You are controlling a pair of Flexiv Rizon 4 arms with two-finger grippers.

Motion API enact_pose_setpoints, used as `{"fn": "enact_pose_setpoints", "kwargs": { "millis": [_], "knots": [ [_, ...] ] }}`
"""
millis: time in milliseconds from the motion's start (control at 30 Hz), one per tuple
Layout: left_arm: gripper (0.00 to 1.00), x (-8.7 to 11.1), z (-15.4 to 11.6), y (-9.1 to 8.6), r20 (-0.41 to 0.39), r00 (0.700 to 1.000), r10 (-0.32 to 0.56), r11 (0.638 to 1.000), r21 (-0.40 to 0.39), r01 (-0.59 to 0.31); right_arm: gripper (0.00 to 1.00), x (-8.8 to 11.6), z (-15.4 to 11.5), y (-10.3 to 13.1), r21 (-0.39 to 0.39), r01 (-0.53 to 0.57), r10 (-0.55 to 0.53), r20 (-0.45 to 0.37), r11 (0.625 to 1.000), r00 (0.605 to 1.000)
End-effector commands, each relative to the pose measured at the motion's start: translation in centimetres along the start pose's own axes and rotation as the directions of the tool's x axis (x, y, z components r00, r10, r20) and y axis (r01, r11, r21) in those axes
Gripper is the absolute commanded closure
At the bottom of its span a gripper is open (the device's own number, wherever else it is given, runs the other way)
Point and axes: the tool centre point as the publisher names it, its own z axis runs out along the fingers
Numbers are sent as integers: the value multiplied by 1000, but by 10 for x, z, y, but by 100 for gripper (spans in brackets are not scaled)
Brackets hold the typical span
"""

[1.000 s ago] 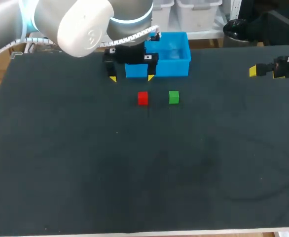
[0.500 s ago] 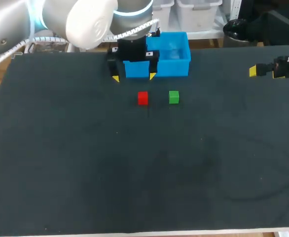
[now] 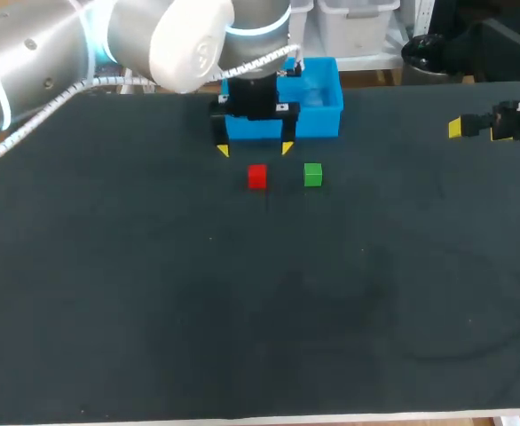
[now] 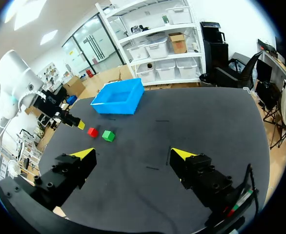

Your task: Use the left arm to pick the red cube and place it into the blue plastic box first, then use the right arm to grasp the green cube and put it into the same blue plastic box after the first action is fully finished.

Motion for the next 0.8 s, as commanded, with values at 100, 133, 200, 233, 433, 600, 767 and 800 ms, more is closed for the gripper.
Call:
{"fn": "enact_pose_setpoints", "kwargs": {
  "millis": [100, 133, 200, 233, 433, 600, 767, 800],
  "knots": [
    [0, -4, 13, -4, -7, 1000, 4, 1000, -24, -4, 0, 0, 0, 0, 0, 0, 0, 0, 1000, 1000],
    [0, -4, 16, -3, -3, 1000, -4, 1000, -24, 4, 0, 0, 0, 0, 0, 0, 0, 0, 1000, 1000],
    [0, -3, 20, -2, 5, 1000, -12, 1000, -20, 12, 0, 0, 0, 0, 0, 0, 0, 0, 1000, 1000],
    [0, -2, 22, -1, 4, 1000, -12, 1000, -24, 12, 0, 0, 0, 0, 0, 0, 0, 0, 1000, 1000],
    [0, 1, 32, -1, 24, 998, -57, 998, 3, 57, 0, 0, 0, 0, 0, 0, 0, 0, 1000, 1000],
    [0, 4, 41, -3, 28, 998, -64, 998, 6, 64, 0, 0, 0, 0, 0, 0, 0, 0, 1000, 1000],
    [0, 5, 50, -3, 25, 997, -71, 997, 7, 71, 0, 0, 0, 0, 0, 0, 0, 0, 1000, 1000],
    [0, 5, 51, -3, 26, 997, -70, 998, 6, 70, 0, 0, 0, 0, 0, 0, 0, 0, 1000, 1000]
  ]
}}
